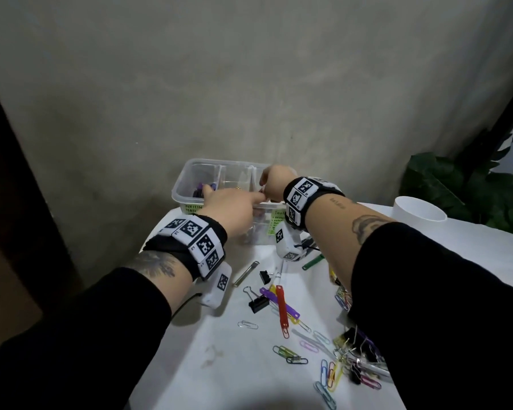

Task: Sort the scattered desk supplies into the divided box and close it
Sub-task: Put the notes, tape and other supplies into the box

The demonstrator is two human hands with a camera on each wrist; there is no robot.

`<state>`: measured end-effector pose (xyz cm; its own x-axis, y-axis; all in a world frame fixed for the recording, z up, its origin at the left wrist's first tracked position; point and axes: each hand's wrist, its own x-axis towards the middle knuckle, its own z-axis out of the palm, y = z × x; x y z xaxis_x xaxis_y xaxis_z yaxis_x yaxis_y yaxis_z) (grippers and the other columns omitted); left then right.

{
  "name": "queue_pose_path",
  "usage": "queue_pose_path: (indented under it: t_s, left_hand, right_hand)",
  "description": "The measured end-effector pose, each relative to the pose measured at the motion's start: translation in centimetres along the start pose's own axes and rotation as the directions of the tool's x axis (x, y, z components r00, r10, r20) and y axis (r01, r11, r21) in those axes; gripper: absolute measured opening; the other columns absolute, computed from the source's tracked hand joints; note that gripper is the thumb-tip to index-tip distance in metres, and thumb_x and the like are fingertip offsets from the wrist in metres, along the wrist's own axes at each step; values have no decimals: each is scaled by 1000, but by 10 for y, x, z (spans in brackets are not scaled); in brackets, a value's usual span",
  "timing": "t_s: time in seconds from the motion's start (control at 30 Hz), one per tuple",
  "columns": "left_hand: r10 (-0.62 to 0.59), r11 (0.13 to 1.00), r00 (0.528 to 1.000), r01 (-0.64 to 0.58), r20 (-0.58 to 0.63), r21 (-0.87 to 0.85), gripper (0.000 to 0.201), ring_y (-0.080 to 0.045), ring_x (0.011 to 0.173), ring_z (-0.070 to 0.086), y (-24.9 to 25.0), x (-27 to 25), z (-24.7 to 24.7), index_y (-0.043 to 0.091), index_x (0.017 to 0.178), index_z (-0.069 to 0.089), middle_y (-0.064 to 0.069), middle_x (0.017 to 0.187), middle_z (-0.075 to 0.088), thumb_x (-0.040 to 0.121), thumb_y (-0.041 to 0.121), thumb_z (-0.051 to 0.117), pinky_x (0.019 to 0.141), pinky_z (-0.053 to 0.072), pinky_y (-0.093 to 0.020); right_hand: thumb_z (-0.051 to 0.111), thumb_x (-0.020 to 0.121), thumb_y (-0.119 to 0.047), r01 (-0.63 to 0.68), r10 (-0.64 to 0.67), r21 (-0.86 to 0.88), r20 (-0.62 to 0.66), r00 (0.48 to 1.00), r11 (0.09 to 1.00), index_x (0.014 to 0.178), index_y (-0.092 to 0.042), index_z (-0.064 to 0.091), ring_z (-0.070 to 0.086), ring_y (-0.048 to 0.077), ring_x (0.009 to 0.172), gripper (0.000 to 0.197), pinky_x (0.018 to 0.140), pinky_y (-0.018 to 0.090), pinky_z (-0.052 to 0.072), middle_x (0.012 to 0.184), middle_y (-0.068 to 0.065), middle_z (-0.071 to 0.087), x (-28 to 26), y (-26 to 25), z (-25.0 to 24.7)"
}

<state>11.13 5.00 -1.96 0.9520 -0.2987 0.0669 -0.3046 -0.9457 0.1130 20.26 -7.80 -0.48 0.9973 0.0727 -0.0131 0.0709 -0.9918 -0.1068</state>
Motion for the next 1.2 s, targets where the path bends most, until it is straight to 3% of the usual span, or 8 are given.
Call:
queue_pose_path:
  t_s: [0.17,0.27,0.4,0.53,0.63,0.8,1.0,1.2]
  left_hand:
    - [-4,1000,1000,3,-2,-10,44,-27,105,58,-1,3,1,42,102,53,8,93,63,87,4,37,106,16,-67]
    - [-5,1000,1000,5,4,2,46,-27,104,57,-1,3,1,42,107,54,7,95,64,86,5,38,106,16,-65]
    - [-20,1000,1000,20,9,4,34,-26,99,57,-1,4,0,38,102,54,8,85,58,89,11,39,104,19,-64]
    - [-14,1000,1000,14,23,12,31,-26,97,56,0,3,0,38,104,54,8,83,58,92,15,39,103,20,-64]
    - [-19,1000,999,19,36,11,34,-27,101,56,0,3,-1,41,106,55,9,88,60,90,15,39,103,20,-64]
    - [-22,1000,999,22,29,-8,29,-29,107,57,-1,3,0,42,92,46,7,95,62,90,13,40,104,19,-64]
    - [-17,1000,1000,17,26,-7,36,-28,109,56,0,2,0,40,99,53,7,101,65,86,9,40,104,19,-63]
    - [-21,1000,999,21,27,13,40,-28,110,56,0,2,-1,40,103,53,5,105,66,86,7,38,104,20,-63]
  right_hand:
    - [54,94,-24,83,-79,-99,39,996,992,117,-24,68,63,19,107,27,96,32,49,116,-4,70,3,4,9]
    - [48,98,-19,87,-77,-47,197,977,995,123,-14,65,61,24,113,31,97,35,47,123,2,66,6,4,10]
    - [45,96,-8,60,-85,100,264,961,993,115,-2,67,59,26,98,30,84,31,43,108,10,64,9,6,12]
    - [48,79,-23,-41,-46,369,224,973,929,78,-11,69,58,24,77,24,79,38,47,80,5,64,18,9,20]
    - [54,64,-25,-154,27,607,214,976,779,57,-14,60,56,22,61,15,67,35,46,62,4,62,27,10,23]
    - [53,75,-21,-218,31,749,255,966,626,66,-12,56,53,20,53,13,58,31,42,64,3,59,25,11,19]
    - [57,73,-38,-225,54,760,243,968,610,77,-12,64,63,22,65,27,71,37,51,74,2,67,32,15,23]
    - [47,93,-54,-222,46,732,252,967,644,105,-9,64,62,30,96,49,91,45,49,114,12,66,27,13,19]
